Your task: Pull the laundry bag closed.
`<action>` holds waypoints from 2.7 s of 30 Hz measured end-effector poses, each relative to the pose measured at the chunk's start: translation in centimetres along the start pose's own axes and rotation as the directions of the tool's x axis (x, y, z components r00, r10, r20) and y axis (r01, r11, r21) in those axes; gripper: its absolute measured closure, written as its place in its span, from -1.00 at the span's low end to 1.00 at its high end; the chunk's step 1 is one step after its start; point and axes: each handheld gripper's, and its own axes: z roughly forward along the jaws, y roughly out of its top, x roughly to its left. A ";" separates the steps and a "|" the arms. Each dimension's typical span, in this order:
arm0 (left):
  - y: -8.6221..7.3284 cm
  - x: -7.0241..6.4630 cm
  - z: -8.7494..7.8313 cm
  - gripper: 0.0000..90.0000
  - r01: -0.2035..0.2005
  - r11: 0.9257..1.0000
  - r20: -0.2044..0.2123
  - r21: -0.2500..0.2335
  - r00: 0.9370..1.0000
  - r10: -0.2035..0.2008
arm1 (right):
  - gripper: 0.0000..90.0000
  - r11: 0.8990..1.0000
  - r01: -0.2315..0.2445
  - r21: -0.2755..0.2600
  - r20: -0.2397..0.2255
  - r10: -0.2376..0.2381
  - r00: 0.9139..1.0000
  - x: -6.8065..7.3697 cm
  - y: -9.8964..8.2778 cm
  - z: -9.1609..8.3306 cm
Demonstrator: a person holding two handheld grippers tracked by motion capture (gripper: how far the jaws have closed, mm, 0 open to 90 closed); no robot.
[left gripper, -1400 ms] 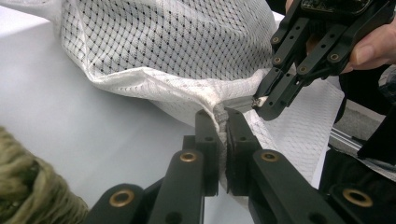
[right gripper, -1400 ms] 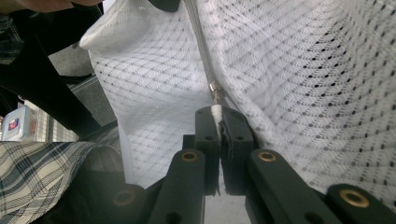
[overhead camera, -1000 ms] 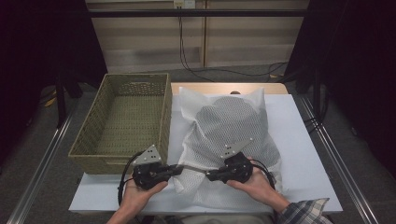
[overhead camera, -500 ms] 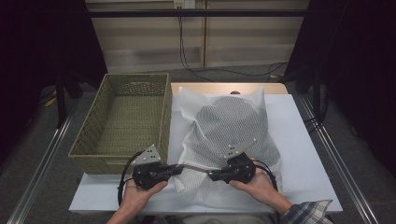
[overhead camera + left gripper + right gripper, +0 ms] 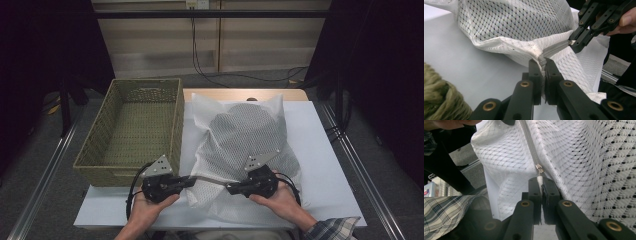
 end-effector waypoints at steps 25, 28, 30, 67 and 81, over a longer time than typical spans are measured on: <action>0.1 0.1 -0.1 0.92 0.003 1.000 -0.006 -0.001 1.000 -0.003 | 0.94 1.000 -0.024 0.002 0.040 0.024 0.999 -0.3 -1.4 -1.4; 0.1 0.1 -0.1 0.92 0.004 1.000 -0.001 -0.002 1.000 -0.004 | 0.94 0.999 -0.034 0.000 0.047 0.034 0.998 -0.4 -1.6 -1.7; 0.1 0.1 -0.1 0.92 0.007 1.000 -0.004 -0.002 1.000 -0.007 | 0.94 0.999 -0.033 -0.002 0.044 0.034 0.998 -0.4 -1.7 -1.8; 0.2 0.3 -0.5 0.93 0.013 1.000 -0.025 -0.008 1.000 -0.013 | 0.93 0.997 -0.083 0.007 0.107 0.082 0.991 -1.3 -4.0 -4.4; 0.1 0.4 -0.6 0.93 0.021 1.000 -0.031 -0.008 0.999 -0.021 | 0.93 0.995 -0.099 0.004 0.117 0.098 0.988 -1.5 -4.6 -5.1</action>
